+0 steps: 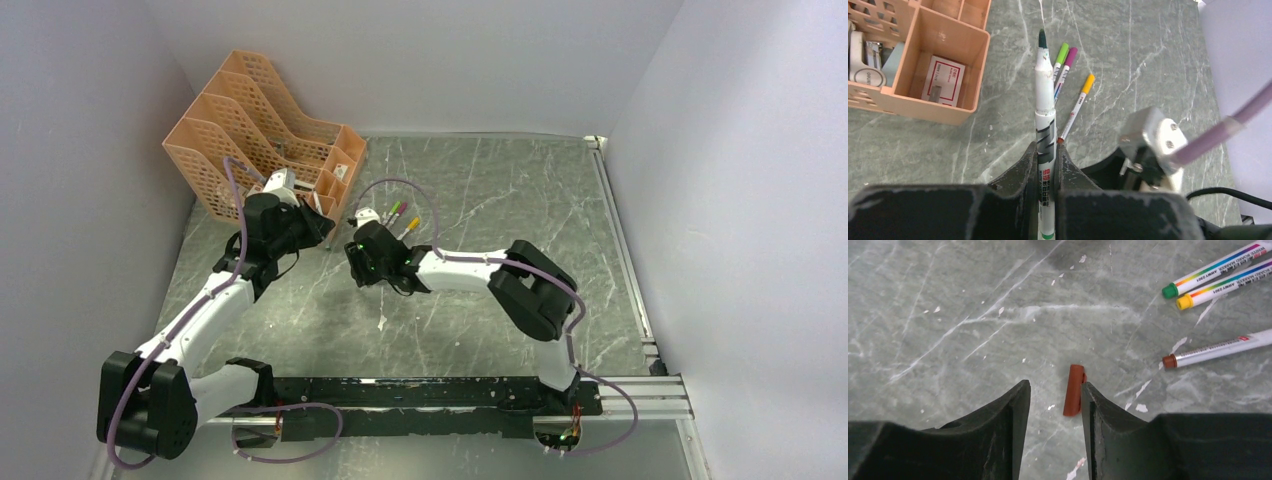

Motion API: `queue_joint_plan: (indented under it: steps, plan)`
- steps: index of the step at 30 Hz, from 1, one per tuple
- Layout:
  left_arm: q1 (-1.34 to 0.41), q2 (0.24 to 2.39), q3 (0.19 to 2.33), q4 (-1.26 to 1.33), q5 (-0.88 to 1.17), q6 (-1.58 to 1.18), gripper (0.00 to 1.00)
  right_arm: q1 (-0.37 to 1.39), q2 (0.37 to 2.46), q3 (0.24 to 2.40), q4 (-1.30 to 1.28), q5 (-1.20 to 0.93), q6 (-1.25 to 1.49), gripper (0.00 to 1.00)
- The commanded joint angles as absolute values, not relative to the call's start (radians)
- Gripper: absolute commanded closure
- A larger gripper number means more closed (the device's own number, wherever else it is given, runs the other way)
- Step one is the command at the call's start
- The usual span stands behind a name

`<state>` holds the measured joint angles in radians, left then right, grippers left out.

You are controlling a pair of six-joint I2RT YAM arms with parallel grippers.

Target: Insert the pens into the pen caps

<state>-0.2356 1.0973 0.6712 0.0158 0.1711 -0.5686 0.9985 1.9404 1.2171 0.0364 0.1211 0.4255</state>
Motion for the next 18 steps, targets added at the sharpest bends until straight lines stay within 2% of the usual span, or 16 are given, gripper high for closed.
queue_joint_plan:
  steps: [1, 8, 14, 18]
  plan:
    - [-0.222, 1.096, 0.666, 0.021, 0.222, -0.561, 0.93, 1.018, 2.006, 1.289, -0.056, 0.178, 0.388, 0.60]
    - [-0.219, 1.096, 0.658, 0.023, 0.233, -0.556, 0.93, 1.049, 2.066, 1.329, -0.135, 0.299, 0.400, 0.72]
    - [-0.219, 1.093, 0.655, 0.026, 0.243, -0.557, 0.93, 1.059, 2.045, 1.311, -0.181, 0.361, 0.443, 0.99]
    - [-0.218, 1.099, 0.654, 0.031, 0.258, -0.558, 0.93, 1.058, 1.946, 1.237, -0.180, 0.398, 0.494, 1.00]
